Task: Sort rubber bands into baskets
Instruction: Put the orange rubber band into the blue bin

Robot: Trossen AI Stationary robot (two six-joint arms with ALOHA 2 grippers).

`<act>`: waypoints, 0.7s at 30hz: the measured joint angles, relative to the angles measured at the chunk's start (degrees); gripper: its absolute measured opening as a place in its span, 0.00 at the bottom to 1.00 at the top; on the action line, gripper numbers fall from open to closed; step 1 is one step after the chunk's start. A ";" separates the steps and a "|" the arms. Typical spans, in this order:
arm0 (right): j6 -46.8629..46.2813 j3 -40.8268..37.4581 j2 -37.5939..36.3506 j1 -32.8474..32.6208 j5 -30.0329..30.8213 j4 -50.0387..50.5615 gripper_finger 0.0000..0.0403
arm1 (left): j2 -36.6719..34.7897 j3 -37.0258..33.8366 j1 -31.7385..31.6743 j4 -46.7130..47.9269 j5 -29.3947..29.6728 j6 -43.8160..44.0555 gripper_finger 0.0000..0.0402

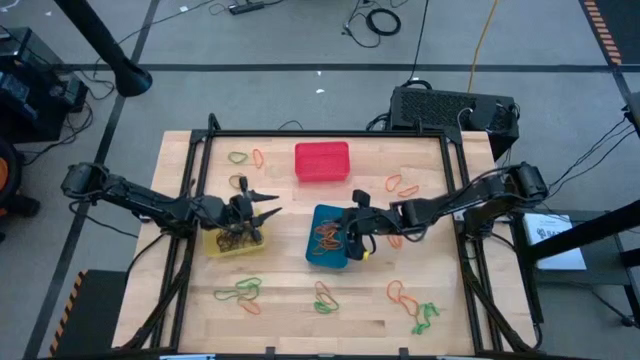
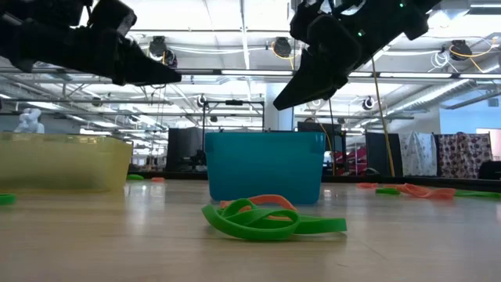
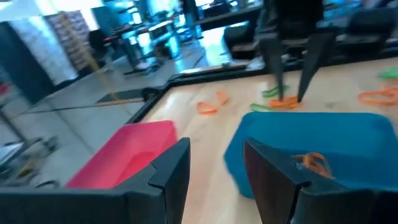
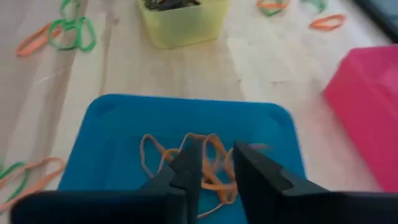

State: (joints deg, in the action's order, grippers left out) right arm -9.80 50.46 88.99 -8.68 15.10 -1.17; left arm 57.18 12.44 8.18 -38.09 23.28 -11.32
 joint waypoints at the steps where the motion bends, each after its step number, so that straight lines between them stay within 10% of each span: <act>1: 0.00 0.05 0.00 0.29 -1.58 0.30 0.23 | -0.01 -0.02 -0.27 -0.03 -1.15 0.01 0.39; 15: -12.77 11.06 -1.55 -0.36 -6.50 48.87 0.36 | 0.97 -0.08 -1.13 0.76 -4.67 1.99 0.39; 21: -17.95 6.25 -2.09 -0.36 -6.47 55.26 0.36 | 0.95 -0.08 -1.11 0.85 -5.17 2.00 0.39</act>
State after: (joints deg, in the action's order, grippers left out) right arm -27.76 56.71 86.90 -9.04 8.63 54.09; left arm 58.13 12.36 7.07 -37.23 18.11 -9.32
